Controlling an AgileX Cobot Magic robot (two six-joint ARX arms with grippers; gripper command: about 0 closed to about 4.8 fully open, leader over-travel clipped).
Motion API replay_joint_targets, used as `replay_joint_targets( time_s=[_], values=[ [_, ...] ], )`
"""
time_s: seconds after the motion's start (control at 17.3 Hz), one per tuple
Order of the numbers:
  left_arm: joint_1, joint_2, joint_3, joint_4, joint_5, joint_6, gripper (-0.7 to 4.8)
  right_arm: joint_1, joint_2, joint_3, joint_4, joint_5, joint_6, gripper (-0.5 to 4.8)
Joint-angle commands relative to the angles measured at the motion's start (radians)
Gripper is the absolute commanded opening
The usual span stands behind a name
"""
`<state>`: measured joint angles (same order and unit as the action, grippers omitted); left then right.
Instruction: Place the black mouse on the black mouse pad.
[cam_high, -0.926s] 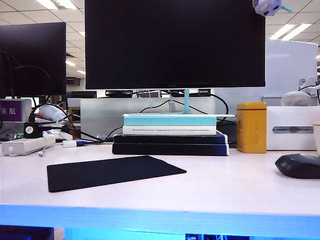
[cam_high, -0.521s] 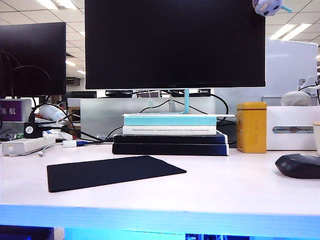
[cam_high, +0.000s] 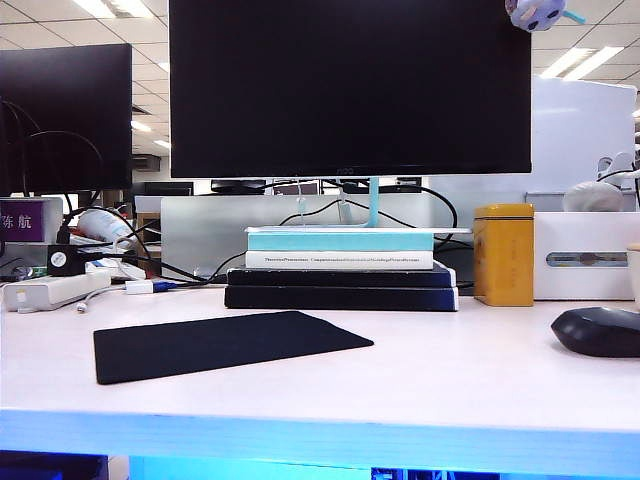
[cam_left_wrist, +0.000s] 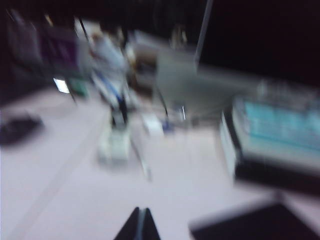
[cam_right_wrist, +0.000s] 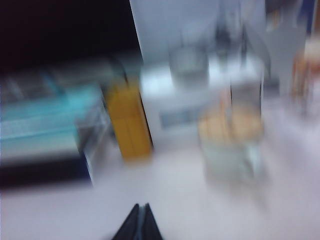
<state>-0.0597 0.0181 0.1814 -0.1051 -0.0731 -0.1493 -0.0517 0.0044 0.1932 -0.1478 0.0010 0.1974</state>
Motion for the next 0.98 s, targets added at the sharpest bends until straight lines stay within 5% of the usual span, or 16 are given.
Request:
replay_joint_targets(
  time_s=[0.06, 0.41, 0.58, 0.75, 0.98],
  values=[
    [0.000, 0.097, 0.129, 0.018, -0.081, 0.008, -0.04, -0.001, 0.008, 0.122, -0.060, 0.040, 0.006, -0.03],
    [0.000, 0.589, 0.564, 0.073, -0.087, 0.136, -0.04, -0.002, 0.295, 0.489, -0.058, 0.102, 0.004, -0.03],
    [0.000, 0.858, 0.871, -0.019, 0.048, 0.164, -0.04, -0.002, 0.554, 0.737, -0.076, 0.082, -0.028, -0.02],
    [-0.002, 1.014, 1.071, -0.115, 0.146, 0.164, -0.04, -0.001, 0.840, 1.064, -0.196, 0.006, -0.179, -0.02],
    [-0.004, 1.038, 1.106, -0.118, 0.148, 0.165, -0.04, -0.002, 1.189, 1.450, -0.487, -0.163, -0.486, -0.02]
  ],
)
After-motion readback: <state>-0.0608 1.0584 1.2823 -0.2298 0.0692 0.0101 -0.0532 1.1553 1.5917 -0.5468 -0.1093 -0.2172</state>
